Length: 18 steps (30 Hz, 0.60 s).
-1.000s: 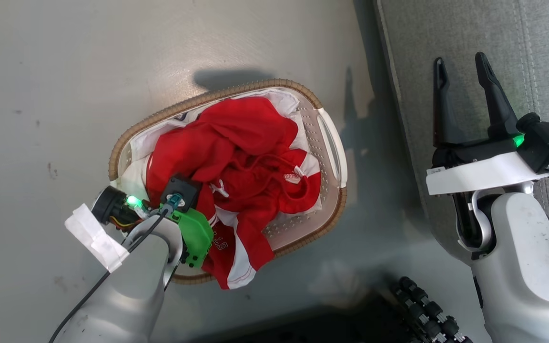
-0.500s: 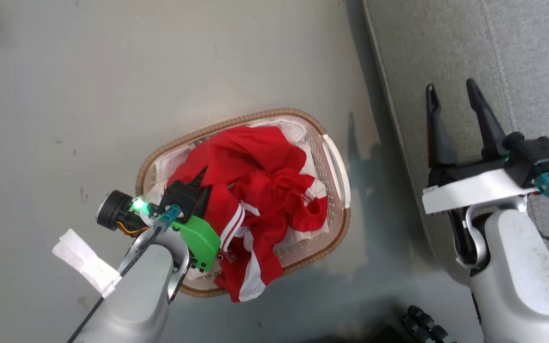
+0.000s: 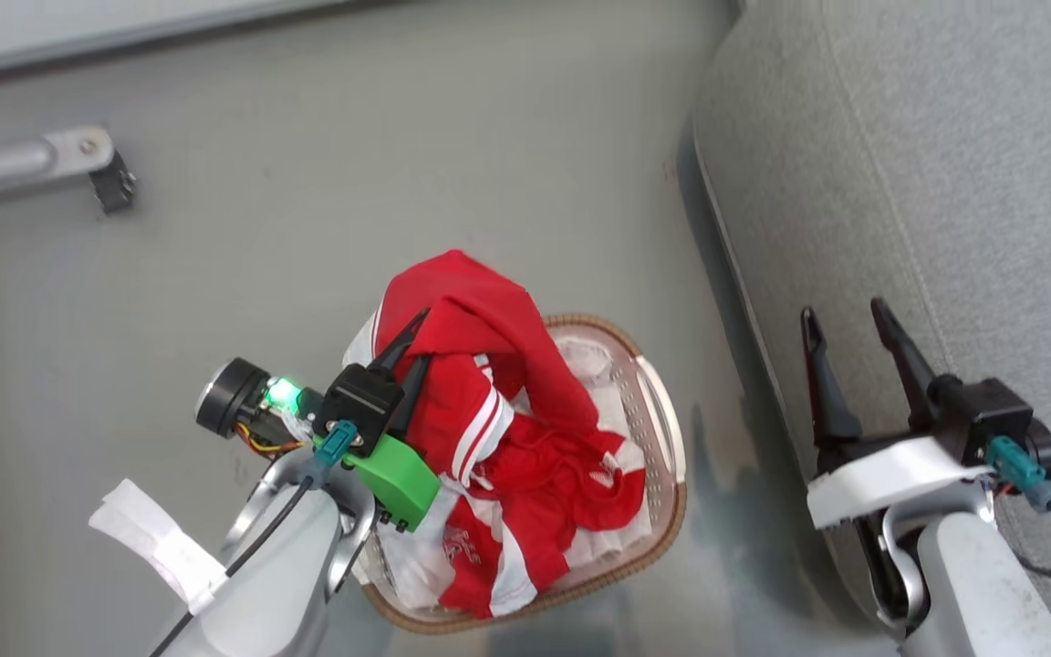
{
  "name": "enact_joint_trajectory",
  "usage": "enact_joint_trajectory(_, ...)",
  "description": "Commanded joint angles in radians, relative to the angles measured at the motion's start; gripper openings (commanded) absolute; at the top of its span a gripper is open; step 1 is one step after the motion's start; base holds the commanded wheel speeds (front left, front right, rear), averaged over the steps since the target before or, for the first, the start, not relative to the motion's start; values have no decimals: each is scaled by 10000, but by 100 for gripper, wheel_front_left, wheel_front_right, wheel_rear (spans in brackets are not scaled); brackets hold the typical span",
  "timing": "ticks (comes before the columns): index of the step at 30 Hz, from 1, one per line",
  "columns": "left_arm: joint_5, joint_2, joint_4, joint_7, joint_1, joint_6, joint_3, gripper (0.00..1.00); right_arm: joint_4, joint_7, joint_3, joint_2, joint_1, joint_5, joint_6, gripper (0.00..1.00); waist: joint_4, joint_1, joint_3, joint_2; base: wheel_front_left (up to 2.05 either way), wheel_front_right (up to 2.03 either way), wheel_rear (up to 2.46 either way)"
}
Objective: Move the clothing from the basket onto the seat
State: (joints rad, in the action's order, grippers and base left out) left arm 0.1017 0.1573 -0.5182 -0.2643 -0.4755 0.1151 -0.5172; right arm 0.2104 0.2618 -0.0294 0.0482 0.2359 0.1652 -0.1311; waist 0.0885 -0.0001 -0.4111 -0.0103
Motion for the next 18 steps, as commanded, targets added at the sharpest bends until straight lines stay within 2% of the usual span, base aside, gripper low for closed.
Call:
enact_joint_trajectory(1, -172, 164, 201, -3, 109, 41, -50, 0, 70, 49, -5, 41, -303, -98, 6, 100, -392, 1, 1425, 103, 0, 0, 0)
enact_joint_trajectory(12, -730, 844, 1175, -3, -1030, 131, -735, 0, 245, 49, -197, 40, -1185, -176, 6, 100, -471, 1, 2874, 103, 0, 0, 0)
enact_joint_trajectory(18, -503, 1220, 1238, 162, -2217, 158, -1294, 0, 265, 49, -368, 40, -1336, -190, 7, 100, -428, 1, 3250, 103, 0, 0, 0)
